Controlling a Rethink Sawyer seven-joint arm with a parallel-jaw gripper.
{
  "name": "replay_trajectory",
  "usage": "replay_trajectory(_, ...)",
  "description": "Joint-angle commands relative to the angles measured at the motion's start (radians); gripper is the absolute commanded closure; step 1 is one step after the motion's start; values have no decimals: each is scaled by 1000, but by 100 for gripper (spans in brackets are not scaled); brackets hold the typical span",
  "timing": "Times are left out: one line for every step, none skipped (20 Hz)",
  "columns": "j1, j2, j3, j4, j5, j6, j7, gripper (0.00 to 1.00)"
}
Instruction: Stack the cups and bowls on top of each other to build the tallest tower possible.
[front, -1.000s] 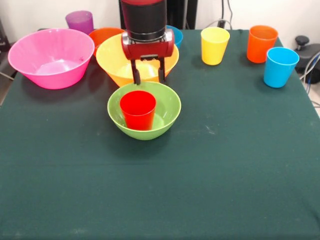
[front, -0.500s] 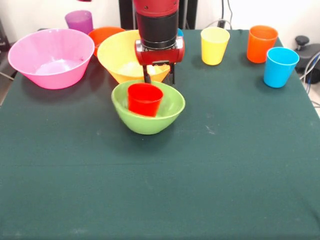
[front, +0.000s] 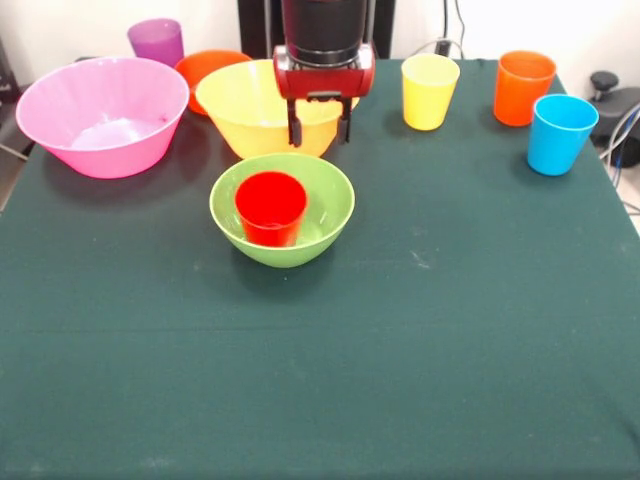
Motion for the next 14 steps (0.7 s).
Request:
replay_trajectory(27, -26, -62, 82, 43, -33, 158, 0)
replay_trajectory(25, -26, -62, 81, 49, -31, 152, 0)
replay_trajectory(25, -30, -63, 84, 54, -31, 146, 0)
replay_trajectory(25, -34, -65, 85, 61, -28, 141, 0)
replay_trajectory(25, -38, -65, 85, 67, -23, 135, 0)
replay_trajectory(24, -41, -64, 84, 73, -18, 127, 0)
replay_trajectory(21, -44, -63, 85, 79, -13, 119, 0)
replay_trajectory(21, -46, -64, 83, 82, -10, 114, 0)
replay_trajectory(21, -46, -66, 83, 83, -11, 110, 0)
replay_trajectory(21, -42, -67, 79, 86, -11, 105, 0)
replay_trajectory(20, -40, -69, 77, 85, -14, 101, 0)
replay_trajectory(22, -35, -72, 72, 86, -15, 99, 0)
replay_trajectory(25, -30, -76, 68, 84, -20, 96, 0)
replay_trajectory(20, -21, -74, 63, 86, -22, 88, 0)
